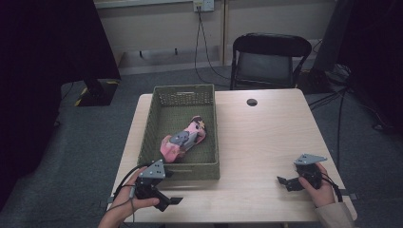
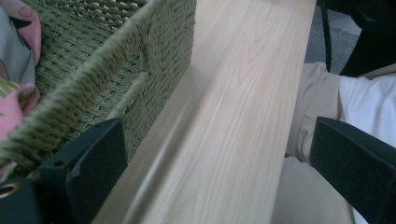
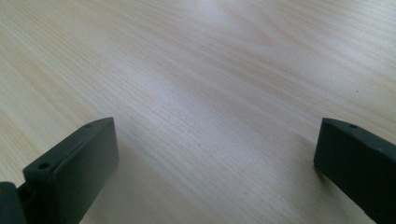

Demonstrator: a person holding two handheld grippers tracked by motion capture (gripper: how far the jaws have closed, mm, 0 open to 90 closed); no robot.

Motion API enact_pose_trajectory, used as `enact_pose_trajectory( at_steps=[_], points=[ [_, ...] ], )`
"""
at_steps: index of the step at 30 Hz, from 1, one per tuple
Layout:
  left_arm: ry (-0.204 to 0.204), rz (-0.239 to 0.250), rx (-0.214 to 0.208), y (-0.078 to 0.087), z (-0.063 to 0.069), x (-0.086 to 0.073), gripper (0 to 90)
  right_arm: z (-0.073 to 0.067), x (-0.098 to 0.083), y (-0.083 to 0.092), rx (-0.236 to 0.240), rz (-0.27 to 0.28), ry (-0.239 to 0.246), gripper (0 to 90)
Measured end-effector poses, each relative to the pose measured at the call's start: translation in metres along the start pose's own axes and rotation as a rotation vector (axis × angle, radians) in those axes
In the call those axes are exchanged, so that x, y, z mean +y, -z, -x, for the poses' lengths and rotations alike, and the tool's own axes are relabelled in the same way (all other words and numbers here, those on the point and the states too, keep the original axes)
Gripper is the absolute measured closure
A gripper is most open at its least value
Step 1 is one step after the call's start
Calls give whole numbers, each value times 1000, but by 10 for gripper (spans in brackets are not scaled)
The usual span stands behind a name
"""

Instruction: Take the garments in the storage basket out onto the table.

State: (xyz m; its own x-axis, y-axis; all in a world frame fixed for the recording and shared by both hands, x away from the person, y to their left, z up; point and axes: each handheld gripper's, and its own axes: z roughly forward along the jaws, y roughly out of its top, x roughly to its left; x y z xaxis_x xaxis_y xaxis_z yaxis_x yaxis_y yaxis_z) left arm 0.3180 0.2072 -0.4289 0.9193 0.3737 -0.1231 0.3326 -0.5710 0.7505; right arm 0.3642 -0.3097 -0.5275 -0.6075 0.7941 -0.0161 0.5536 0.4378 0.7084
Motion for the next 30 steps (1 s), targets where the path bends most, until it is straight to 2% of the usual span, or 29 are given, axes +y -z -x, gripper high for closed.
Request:
enact_pose_trajectory(
  at_steps=[5,18,30],
  points=[
    [-2,20,4,7,-3,12,38,0,0,0,0,0,0,0],
    [8,29,18,18,-12,38,39,0,0,0,0,0,0,0],
    [13,13,65,18,-23,58,40,0,0,0,0,0,0,0]
  ],
)
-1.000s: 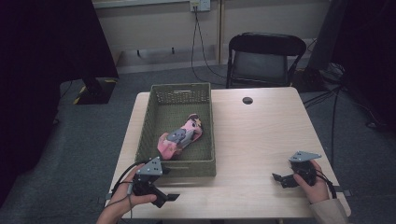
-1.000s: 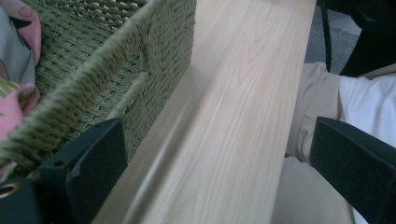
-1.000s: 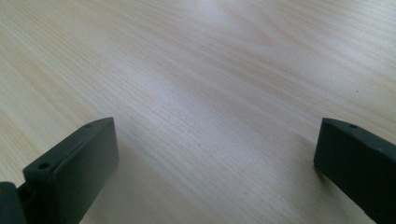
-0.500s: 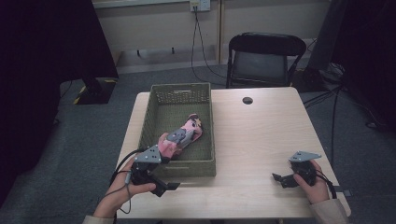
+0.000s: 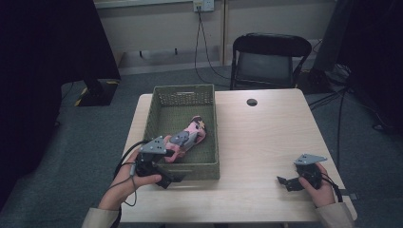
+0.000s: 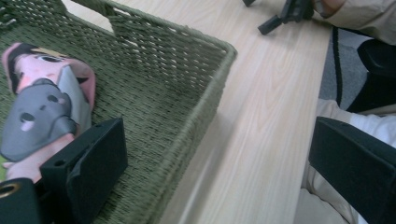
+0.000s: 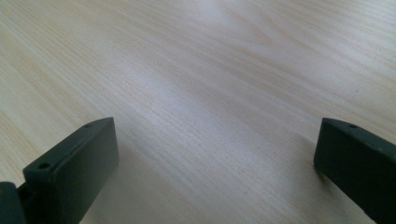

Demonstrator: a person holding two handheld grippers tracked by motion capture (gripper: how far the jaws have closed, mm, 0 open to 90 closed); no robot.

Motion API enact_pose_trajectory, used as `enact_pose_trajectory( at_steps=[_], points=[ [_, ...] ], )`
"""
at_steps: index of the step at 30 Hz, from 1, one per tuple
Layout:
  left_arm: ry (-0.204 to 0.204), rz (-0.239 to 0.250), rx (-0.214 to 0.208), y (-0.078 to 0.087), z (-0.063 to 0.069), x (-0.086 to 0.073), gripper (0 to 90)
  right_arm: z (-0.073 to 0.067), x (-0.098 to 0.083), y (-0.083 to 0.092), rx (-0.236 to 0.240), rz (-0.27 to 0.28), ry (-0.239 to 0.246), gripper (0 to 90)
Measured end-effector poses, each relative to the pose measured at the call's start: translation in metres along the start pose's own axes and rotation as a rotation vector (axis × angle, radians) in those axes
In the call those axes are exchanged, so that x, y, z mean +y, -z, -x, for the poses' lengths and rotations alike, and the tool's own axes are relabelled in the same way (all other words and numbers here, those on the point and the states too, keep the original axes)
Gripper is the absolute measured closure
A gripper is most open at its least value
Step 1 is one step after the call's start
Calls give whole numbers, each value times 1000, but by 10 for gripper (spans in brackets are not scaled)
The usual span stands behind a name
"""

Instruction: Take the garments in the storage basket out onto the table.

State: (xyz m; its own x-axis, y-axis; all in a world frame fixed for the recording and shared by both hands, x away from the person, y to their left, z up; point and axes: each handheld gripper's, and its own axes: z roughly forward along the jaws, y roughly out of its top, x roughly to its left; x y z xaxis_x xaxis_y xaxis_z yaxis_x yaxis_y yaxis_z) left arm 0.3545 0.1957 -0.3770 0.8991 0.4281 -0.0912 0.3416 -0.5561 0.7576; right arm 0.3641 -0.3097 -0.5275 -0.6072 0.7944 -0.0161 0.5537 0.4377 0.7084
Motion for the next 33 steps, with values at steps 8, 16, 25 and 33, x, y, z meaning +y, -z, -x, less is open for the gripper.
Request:
enact_pose_trajectory(
  at_steps=[8,16,25,33],
  points=[
    [-11,-26,12,-10,-8,12,41,0,0,0,0,0,0,0],
    [-5,-15,18,-19,-17,21,40,0,0,0,0,0,0,0],
    [2,-7,35,-25,-27,28,41,0,0,0,0,0,-1,0],
    [22,-2,55,-31,-39,33,41,0,0,0,0,0,-1,0]
  ],
)
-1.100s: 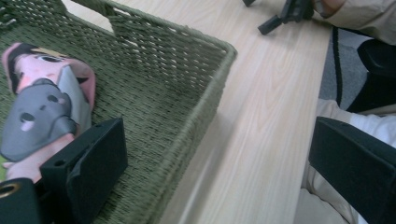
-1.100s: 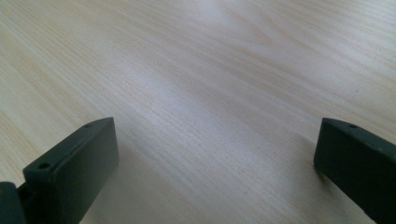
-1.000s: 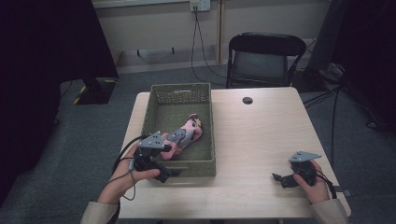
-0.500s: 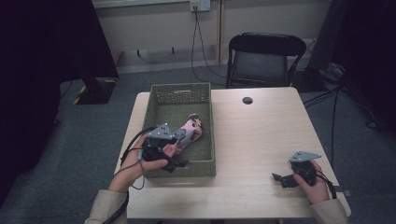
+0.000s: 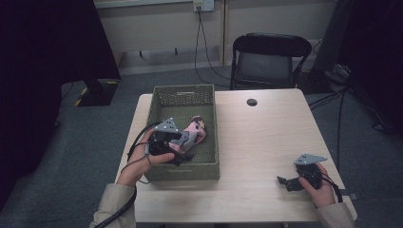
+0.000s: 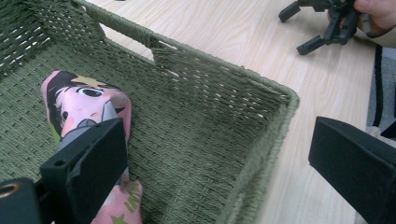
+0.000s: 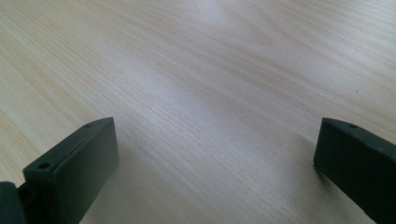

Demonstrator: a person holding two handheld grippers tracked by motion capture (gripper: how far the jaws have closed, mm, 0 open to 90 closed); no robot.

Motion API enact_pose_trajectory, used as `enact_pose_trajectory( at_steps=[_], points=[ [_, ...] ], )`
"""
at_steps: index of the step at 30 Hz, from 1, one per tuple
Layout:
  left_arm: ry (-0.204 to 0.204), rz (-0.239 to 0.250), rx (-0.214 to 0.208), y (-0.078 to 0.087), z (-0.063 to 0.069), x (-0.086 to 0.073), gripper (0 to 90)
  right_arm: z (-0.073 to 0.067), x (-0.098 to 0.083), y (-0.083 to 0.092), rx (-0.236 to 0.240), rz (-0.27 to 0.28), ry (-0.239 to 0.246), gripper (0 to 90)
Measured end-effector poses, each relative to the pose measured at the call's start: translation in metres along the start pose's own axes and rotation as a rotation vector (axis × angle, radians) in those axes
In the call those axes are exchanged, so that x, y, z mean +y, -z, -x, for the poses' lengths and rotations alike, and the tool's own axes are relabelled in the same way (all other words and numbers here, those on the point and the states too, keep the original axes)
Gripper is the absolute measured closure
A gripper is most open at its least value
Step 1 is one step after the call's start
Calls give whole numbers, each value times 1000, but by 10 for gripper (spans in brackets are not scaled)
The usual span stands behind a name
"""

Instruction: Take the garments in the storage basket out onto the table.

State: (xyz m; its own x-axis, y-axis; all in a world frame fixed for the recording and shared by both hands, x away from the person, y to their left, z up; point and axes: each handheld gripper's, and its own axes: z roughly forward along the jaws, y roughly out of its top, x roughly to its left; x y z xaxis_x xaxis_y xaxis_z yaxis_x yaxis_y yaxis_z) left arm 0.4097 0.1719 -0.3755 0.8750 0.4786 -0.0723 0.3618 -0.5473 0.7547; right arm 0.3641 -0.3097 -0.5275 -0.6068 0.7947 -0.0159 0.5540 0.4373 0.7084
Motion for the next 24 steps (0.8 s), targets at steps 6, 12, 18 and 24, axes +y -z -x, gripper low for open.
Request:
enact_pose_trajectory(
  at_steps=[6,12,18,24],
  points=[
    [22,-5,24,-7,-10,1,41,0,0,0,0,0,0,0],
    [42,-9,44,-14,-19,2,40,0,0,0,0,0,0,0],
    [66,-4,61,-22,-28,3,41,0,0,0,0,0,0,0],
    [86,1,70,-29,-35,3,39,0,0,0,0,0,0,0]
  ],
)
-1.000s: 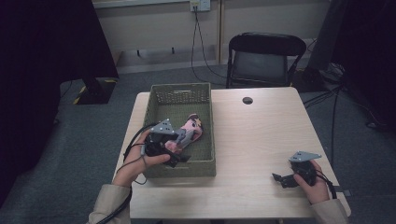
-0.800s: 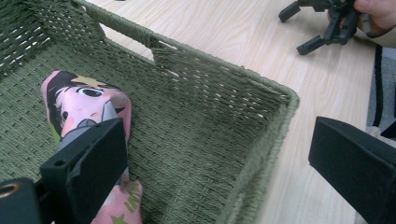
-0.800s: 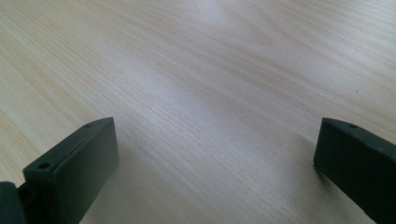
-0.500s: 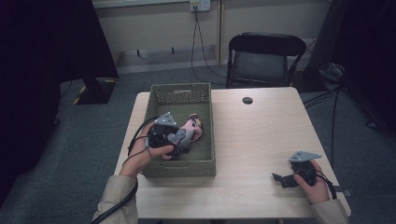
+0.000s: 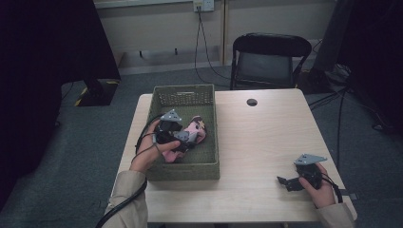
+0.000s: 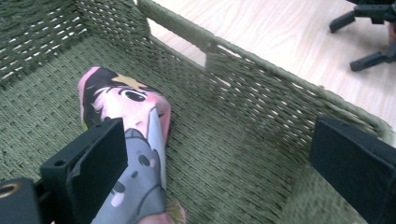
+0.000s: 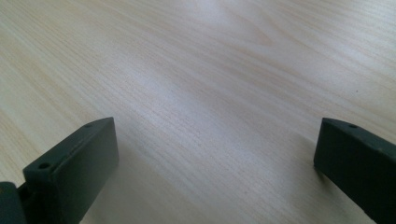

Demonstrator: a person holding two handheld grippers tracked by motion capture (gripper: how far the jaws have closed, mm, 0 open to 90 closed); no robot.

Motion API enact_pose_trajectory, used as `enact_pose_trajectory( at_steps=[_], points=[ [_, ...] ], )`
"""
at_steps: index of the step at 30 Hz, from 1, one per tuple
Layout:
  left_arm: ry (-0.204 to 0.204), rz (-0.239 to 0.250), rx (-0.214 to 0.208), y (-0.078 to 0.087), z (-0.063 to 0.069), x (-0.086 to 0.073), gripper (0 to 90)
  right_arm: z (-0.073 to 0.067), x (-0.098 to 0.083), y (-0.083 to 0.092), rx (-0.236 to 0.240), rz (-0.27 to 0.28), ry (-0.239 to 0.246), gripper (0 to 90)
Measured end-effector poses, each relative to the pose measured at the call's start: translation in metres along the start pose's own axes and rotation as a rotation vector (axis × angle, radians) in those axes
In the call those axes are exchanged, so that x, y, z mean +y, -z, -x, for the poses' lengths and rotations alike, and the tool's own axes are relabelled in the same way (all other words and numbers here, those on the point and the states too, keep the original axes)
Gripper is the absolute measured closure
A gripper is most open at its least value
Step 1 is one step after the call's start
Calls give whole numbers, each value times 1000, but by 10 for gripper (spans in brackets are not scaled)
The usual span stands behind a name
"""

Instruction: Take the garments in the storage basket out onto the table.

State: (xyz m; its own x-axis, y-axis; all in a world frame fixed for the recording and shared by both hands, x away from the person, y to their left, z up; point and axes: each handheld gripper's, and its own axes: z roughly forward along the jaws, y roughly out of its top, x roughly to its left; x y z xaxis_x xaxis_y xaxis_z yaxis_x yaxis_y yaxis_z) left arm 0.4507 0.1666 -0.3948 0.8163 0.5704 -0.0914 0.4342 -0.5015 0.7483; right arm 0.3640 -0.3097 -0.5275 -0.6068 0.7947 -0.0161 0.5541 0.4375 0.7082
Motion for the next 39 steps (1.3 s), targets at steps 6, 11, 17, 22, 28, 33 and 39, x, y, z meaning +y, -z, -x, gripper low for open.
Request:
enact_pose_trajectory(
  at_steps=[6,11,17,22,28,33,39],
  points=[
    [26,-9,18,-14,-7,-1,34,0,0,0,0,0,0,0],
    [40,-13,27,-20,-9,0,36,0,0,0,0,0,0,0],
    [62,-5,54,-28,-17,-1,35,0,0,0,0,0,0,0],
    [91,-23,86,-34,-23,-4,34,0,0,0,0,0,0,0],
    [128,-18,112,-39,-30,-7,34,0,0,0,0,0,0,0],
    [145,-31,145,-47,-37,-11,33,0,0,0,0,0,0,0],
    [167,-74,174,-59,-45,-17,33,0,0,0,0,0,0,0]
  ],
)
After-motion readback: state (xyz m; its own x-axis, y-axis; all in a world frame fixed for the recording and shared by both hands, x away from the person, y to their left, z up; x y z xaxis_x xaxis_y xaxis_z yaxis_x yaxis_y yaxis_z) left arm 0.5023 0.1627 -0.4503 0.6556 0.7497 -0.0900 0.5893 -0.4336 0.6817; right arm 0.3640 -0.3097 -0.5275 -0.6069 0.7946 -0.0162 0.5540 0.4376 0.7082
